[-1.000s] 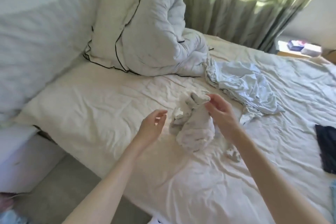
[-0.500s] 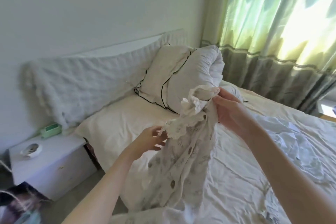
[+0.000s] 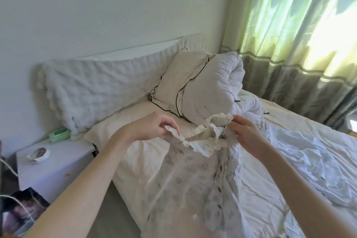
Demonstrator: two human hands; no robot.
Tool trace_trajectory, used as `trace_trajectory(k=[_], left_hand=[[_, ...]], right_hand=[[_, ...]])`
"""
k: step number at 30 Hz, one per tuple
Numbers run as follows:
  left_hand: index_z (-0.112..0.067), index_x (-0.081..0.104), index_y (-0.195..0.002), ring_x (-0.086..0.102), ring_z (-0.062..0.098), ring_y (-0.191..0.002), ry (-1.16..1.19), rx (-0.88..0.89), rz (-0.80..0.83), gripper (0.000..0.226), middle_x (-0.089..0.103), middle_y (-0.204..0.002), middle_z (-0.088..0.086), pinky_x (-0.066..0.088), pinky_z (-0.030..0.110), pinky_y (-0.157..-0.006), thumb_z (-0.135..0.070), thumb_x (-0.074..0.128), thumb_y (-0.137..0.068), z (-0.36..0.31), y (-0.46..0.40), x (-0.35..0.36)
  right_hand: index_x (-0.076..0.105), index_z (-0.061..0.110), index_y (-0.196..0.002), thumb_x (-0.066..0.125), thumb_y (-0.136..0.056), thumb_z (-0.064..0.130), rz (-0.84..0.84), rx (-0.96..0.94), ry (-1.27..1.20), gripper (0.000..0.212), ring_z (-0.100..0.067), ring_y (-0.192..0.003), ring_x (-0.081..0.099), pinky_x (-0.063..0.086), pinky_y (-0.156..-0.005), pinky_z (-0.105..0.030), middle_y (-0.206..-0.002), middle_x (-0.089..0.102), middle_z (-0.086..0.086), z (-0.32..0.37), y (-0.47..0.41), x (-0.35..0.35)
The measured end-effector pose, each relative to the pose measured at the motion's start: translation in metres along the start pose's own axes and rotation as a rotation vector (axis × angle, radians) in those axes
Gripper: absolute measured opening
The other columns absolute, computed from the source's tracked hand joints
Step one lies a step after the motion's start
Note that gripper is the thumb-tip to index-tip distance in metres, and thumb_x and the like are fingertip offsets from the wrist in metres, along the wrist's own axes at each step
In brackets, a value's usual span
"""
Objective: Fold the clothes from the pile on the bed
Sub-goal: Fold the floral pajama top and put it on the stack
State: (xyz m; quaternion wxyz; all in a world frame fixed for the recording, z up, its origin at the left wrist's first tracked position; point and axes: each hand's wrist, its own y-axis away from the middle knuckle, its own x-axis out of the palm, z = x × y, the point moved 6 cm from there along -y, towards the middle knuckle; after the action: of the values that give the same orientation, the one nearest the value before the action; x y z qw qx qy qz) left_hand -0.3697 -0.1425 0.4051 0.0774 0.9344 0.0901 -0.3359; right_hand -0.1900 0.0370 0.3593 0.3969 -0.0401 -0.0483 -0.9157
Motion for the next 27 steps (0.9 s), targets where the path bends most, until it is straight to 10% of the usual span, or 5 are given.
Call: trace_trajectory(k=[6, 12, 20, 27], left_hand=[[-0.029, 0.065, -0.114, 0.059, 0.005, -0.110, 0.266, -0.262, 0.419, 0.039, 0.065, -0.116, -0.011, 0.049, 0.022, -0.090, -0.007, 0.050, -0.086, 0.053, 0.019, 0.088], [-0.021, 0.023, -0.146, 0.049, 0.023, -0.115, 0.519, -0.659, -0.268, 0.074, 0.038, -0.140, 0.008, 0.050, 0.032, -0.076, -0.041, 0.063, -0.087, 0.094, 0.005, 0.139], [-0.026, 0.059, -0.117, 0.063, 0.017, -0.103, 0.925, -0.408, -0.197, 0.034, 0.064, -0.114, -0.003, 0.050, 0.039, -0.091, -0.049, 0.046, -0.094, 0.083, 0.009, 0.183], [0.003, 0.065, -0.084, 0.051, 0.004, -0.047, 0.690, -0.396, -0.349, 0.022, 0.058, -0.062, -0.001, 0.039, 0.015, -0.046, -0.017, 0.060, -0.091, 0.090, 0.015, 0.167]], right_hand=[[0.060, 0.004, -0.101, 0.045, -0.095, -0.001, 0.070, 0.007, -0.066, 0.018, -0.017, -0.076, 0.065, 0.055, -0.063, -0.027, -0.087, 0.069, -0.004, -0.012, 0.009, -0.005], [0.059, 0.004, -0.101, 0.048, -0.090, 0.001, 0.117, 0.030, -0.170, 0.016, -0.016, -0.071, 0.060, 0.050, -0.064, -0.029, -0.085, 0.065, -0.005, -0.016, 0.009, 0.006], [0.063, 0.009, -0.091, 0.058, -0.077, 0.010, 0.041, 0.031, -0.301, 0.014, -0.013, -0.067, 0.061, 0.055, -0.058, -0.029, -0.079, 0.066, -0.002, -0.026, 0.015, -0.014], [0.062, 0.010, -0.087, 0.047, -0.094, -0.001, -0.077, 0.115, -0.259, 0.020, -0.013, -0.064, 0.060, 0.054, -0.058, -0.030, -0.075, 0.064, -0.003, -0.045, 0.012, -0.028]])
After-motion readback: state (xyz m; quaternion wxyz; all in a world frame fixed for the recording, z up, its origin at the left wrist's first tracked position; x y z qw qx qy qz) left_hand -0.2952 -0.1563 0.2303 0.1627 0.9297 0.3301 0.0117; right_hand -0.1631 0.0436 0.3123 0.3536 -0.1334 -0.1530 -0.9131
